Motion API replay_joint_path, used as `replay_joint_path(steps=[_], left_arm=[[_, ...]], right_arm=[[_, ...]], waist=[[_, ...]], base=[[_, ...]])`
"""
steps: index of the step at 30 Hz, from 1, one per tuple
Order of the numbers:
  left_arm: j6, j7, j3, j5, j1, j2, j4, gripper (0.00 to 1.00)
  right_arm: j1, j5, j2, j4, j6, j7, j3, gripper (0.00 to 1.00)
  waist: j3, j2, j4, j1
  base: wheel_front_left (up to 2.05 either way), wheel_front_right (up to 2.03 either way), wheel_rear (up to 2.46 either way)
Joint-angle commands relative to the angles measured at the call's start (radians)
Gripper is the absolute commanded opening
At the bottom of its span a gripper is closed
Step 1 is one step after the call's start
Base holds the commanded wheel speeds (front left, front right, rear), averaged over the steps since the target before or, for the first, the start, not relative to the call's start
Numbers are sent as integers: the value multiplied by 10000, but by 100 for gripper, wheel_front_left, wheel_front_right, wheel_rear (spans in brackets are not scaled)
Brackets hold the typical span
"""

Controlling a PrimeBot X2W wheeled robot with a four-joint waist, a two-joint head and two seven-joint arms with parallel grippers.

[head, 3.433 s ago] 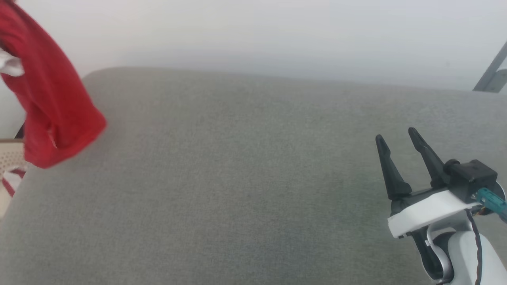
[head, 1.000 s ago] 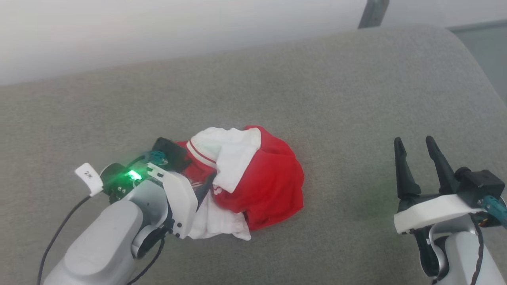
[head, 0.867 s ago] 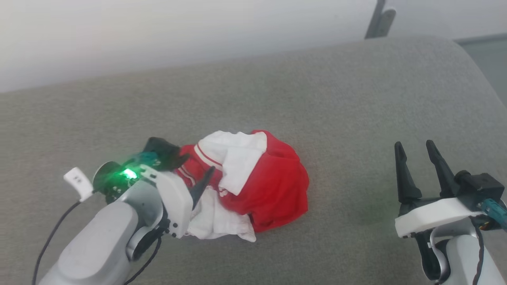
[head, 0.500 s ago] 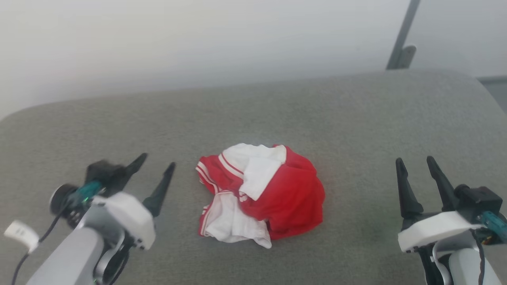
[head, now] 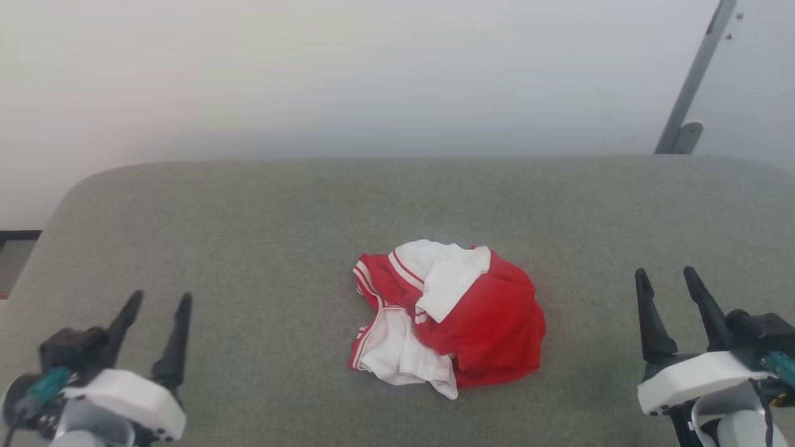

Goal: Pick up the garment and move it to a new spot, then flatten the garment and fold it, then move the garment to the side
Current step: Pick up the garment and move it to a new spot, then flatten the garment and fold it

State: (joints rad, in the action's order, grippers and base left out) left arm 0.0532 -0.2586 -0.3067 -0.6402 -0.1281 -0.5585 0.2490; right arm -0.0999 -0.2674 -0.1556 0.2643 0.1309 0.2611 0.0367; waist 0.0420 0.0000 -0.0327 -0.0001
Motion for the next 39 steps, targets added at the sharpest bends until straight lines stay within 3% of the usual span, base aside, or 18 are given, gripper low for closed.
replay_joint_path(steps=[1, 9, 17, 28, 39], left_arm=[[-3, -66, 119, -88, 128, -14, -53, 100], [-236, -76, 1396, 504, 1132, 376, -630, 100], [-562, -79, 2033, 989, 1518, 809, -815, 100], [-873, -80, 2261, 1357, 1600, 1203, -871, 100], [-1250, -81, 2043, 1592, 1167, 1734, -981, 100]], right_arm=[[142, 23, -6, -30, -3, 54, 13, 100], [319, 83, 54, -138, -3, 55, 54, 100], [365, 29, 6, -147, -3, 56, -50, 100], [205, -59, -73, -171, -3, -131, -624, 100], [-857, -524, -632, -2, -3, -1519, -2295, 100]], waist=[[50, 0, -59, 1], [136, 0, -281, 1], [143, 0, -377, 1], [25, 0, -692, 1], [-592, 0, -1911, 1]], base=[[0, 0, 0], [0, 0, 0], [0, 0, 0], [0, 0, 0], [0, 0, 0]])
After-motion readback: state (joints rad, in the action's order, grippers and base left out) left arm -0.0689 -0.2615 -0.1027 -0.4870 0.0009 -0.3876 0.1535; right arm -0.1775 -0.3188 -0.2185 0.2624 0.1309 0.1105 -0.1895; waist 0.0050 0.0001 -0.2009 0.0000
